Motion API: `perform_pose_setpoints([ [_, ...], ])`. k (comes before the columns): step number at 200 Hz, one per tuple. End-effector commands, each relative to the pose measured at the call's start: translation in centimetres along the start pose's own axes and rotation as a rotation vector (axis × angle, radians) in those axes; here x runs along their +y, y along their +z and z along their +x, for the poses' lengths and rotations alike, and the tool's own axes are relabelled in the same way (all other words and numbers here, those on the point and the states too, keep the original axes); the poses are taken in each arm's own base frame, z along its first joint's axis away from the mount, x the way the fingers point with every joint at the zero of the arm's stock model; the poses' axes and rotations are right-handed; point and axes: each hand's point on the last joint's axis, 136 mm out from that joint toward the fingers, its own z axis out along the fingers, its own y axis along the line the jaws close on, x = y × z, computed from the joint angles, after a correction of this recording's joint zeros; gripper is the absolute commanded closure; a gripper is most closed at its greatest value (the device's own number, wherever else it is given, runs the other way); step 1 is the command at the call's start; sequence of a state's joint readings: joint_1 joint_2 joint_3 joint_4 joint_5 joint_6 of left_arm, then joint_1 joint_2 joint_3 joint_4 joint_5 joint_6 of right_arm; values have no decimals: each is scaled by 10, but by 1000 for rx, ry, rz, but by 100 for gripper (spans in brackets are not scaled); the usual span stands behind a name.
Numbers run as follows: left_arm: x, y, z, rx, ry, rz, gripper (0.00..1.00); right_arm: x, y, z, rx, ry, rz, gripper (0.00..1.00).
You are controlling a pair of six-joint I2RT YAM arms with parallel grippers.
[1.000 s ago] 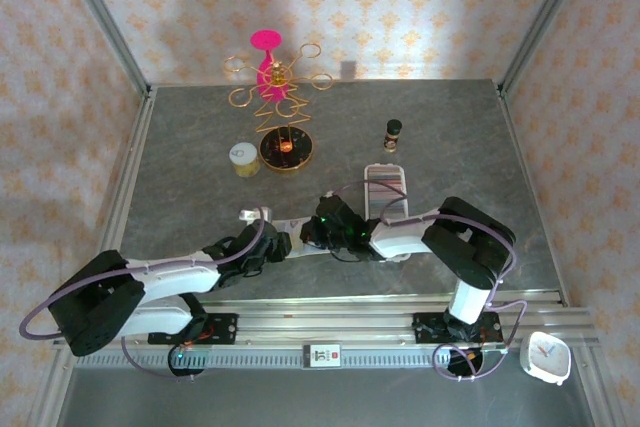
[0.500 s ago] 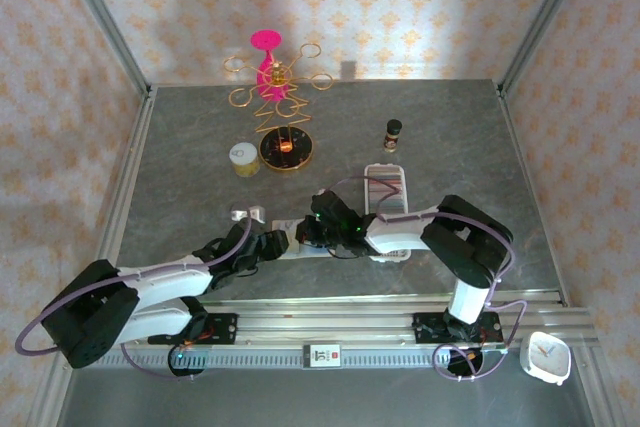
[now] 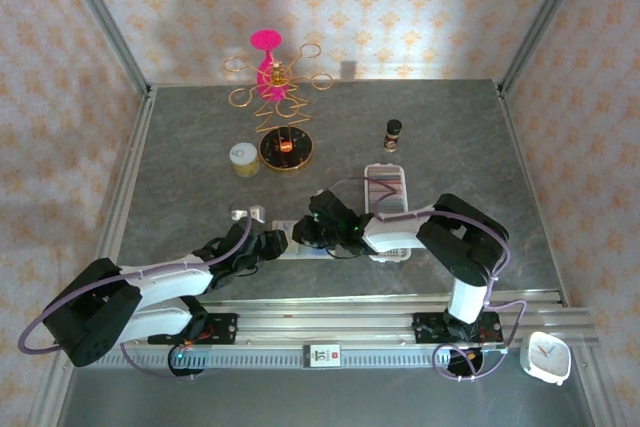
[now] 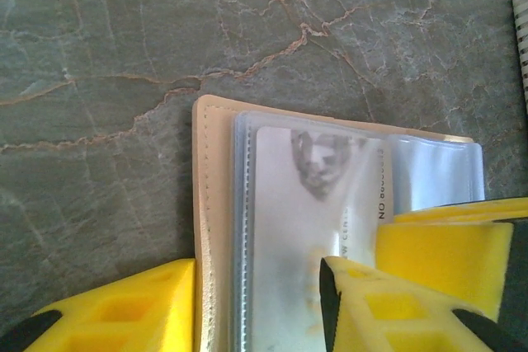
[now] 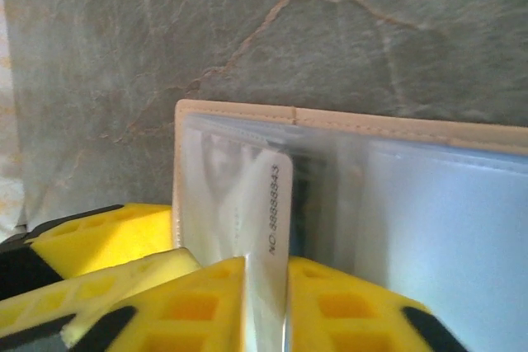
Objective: Put the credit cards into the card holder
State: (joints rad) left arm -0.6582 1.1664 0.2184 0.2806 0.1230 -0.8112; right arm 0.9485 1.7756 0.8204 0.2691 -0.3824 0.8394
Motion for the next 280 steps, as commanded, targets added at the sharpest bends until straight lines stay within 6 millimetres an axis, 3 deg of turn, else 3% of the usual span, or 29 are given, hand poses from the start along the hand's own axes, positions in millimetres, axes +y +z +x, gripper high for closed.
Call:
perform_pose_setpoints([
  [1,14,3,15,58,10,-40,62,0,-21,-6,-61,-15,43,75],
  [23,19,4,19,69,19,-59,63,-10,-36,-6,-84,-8,86,67],
  [64,24,7,24,96,46,-85,68,-35,-51,0,-101,13,167,62],
  [180,26,7,27,109,67,-88,78,-64,-38,14,-63,13,274,61],
  [234,19,10,35,144,68,-52,85,-39,-21,13,-48,3,205,60],
  [280,7,10,40,163,77,-19,86,-16,-20,3,-86,28,113,60],
])
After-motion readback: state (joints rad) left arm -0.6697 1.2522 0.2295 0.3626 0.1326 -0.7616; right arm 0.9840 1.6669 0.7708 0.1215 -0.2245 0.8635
